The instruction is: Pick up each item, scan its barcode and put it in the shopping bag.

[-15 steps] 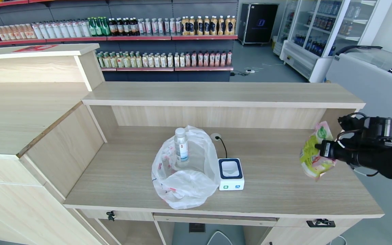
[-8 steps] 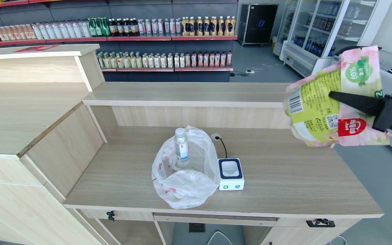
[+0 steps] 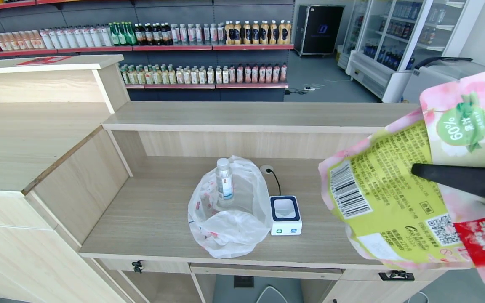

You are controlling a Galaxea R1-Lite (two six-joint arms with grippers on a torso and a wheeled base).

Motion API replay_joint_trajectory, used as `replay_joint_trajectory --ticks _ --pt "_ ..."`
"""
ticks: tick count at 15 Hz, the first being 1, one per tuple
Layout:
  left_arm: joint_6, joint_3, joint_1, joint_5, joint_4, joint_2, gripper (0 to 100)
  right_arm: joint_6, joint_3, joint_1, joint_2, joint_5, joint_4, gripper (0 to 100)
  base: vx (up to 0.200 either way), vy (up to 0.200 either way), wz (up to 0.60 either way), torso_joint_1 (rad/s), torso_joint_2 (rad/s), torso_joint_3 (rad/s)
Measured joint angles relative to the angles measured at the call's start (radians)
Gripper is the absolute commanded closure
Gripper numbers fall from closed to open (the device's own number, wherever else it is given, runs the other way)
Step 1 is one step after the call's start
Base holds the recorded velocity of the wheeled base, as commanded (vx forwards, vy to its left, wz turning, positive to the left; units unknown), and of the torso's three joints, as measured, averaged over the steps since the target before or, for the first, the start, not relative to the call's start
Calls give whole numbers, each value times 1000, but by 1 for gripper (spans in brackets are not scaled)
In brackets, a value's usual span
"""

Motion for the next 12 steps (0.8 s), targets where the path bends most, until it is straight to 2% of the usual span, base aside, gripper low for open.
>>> replay_joint_trajectory --ticks 3,6,9,12 --pt "1 0 0 0 0 0 0 -41 -98 47 -27 86 38 100 0 0 0 0 0 0" --pt "0 0 0 0 0 0 0 -41 -165 55 -23 135 55 100 0 0 0 0 0 0" --pt "0 0 1 0 0 0 0 -45 -229 53 -17 148 200 100 0 0 0 0 0 0" --pt "0 0 0 0 0 0 0 -46 -256 32 -20 149 224 100 0 0 0 0 0 0"
